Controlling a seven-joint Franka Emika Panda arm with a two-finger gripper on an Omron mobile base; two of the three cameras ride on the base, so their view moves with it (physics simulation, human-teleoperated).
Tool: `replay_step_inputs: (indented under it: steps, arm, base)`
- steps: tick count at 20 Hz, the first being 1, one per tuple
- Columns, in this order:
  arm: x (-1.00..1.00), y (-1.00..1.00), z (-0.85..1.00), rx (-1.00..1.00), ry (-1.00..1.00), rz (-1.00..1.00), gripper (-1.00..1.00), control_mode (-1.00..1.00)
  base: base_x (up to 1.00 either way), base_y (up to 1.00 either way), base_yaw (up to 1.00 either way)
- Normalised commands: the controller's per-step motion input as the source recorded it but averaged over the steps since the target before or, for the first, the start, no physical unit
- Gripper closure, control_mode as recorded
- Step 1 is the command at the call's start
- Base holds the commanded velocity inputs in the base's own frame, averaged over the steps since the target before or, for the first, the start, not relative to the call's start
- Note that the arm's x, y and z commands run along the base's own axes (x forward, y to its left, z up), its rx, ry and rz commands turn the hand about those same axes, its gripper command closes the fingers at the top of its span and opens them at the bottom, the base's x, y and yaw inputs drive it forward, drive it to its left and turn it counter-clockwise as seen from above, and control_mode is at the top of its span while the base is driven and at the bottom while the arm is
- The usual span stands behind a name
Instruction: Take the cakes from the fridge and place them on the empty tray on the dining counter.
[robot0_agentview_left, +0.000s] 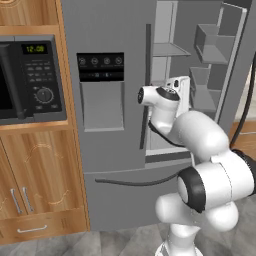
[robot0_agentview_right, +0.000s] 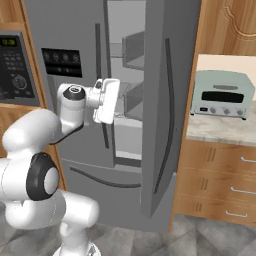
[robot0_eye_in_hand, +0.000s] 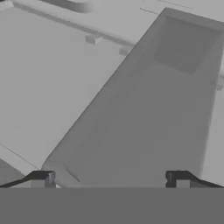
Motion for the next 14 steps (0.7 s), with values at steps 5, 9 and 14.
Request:
replay_step_inputs:
  steps: [5,9,14]
  arm:
    - [-0.05,-1.00,-0.25,-0.01,0.15,-0.08,-1.00,-1.00]
    - [-0.30,-1.00,-0.16,0.02,0.02,-0.15,-1.00,-1.00]
    - [-0.16,-1.00,-0.23,0.11,0.04,-0.17,-1.00,-1.00]
  base:
    - [0.00,0.00,0.00]
    - [0.00,0.00,0.00]
    - [0.00,0.00,0.00]
